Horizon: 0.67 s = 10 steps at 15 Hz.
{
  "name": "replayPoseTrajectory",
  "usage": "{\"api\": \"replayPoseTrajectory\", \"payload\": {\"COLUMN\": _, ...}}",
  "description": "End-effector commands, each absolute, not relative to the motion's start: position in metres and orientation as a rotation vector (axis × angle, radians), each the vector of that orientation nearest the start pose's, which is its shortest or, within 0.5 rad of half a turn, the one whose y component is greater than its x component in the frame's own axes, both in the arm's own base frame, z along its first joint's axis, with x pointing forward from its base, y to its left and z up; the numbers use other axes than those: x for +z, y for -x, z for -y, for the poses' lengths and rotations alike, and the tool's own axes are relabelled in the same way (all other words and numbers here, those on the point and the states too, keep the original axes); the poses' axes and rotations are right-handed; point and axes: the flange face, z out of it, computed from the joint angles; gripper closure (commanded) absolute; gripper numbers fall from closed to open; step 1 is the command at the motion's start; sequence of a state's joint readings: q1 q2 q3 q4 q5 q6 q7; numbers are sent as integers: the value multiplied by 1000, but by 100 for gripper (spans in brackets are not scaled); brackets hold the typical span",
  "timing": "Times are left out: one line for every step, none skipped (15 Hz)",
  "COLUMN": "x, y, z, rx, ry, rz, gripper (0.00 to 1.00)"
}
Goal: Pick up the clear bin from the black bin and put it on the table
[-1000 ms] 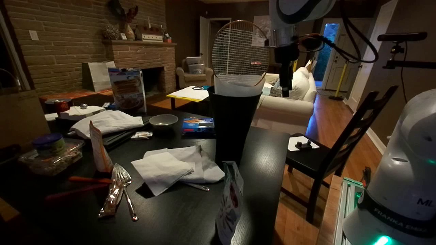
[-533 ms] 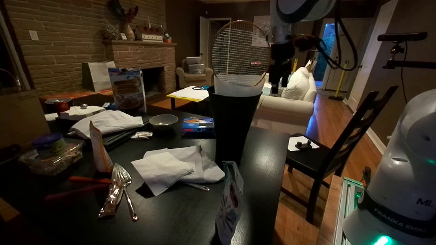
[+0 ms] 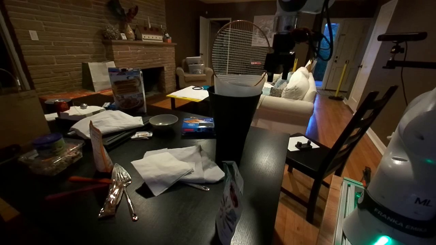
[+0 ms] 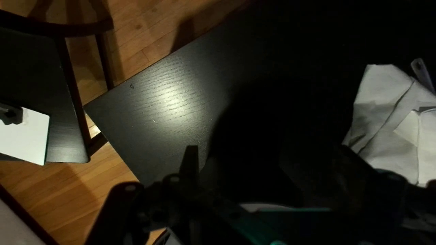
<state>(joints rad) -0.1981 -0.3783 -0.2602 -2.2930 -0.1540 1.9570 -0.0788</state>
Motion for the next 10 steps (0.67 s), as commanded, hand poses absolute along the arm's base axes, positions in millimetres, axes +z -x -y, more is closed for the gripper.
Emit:
{"api": "replayPoseTrajectory", "payload": {"x": 493, "y": -396, "z": 209, "rx": -35, "ry": 3114, "rz": -591, "gripper": 0}}
{"api": "replayPoseTrajectory", "payload": {"x": 493, "y": -397, "z": 210, "rx": -59, "ry": 3103, "rz": -654, "gripper": 0}}
{"api": "replayPoseTrajectory", "payload": {"x": 492, "y": -398, "z": 210, "rx": -61, "ry": 3096, "rz": -688, "gripper": 0}}
{"api": "replayPoseTrajectory", "payload": {"x": 493, "y": -398, "z": 210, "rx": -69, "ry": 3083, "rz": -731, "gripper": 0}}
{"api": "replayPoseTrajectory", "payload": {"x": 493, "y": -399, "z": 209, "rx": -84, "ry": 3073, "rz": -775, "gripper": 0}}
{"api": "replayPoseTrajectory", "payload": {"x": 493, "y": -400, "z": 208, "rx": -116, "ry": 3079, "rz": -814, "gripper": 0}}
{"api": "replayPoseTrajectory", "payload": {"x": 493, "y": -402, "z": 207, "rx": -145, "ry": 3086, "rz": -842, "gripper": 0}}
{"api": "replayPoseTrajectory", "payload": {"x": 495, "y": -405, "z": 207, "rx": -188, "ry": 3087, "rz": -900, "gripper": 0}}
{"api": "replayPoseTrajectory", "payload": {"x": 498, "y": -408, "z": 208, "rx": -232, "ry": 3087, "rz": -952, "gripper": 0}}
{"api": "replayPoseTrajectory", "payload": {"x": 503, "y": -413, "z": 213, "rx": -280, "ry": 3070, "rz": -1052, "gripper": 0}}
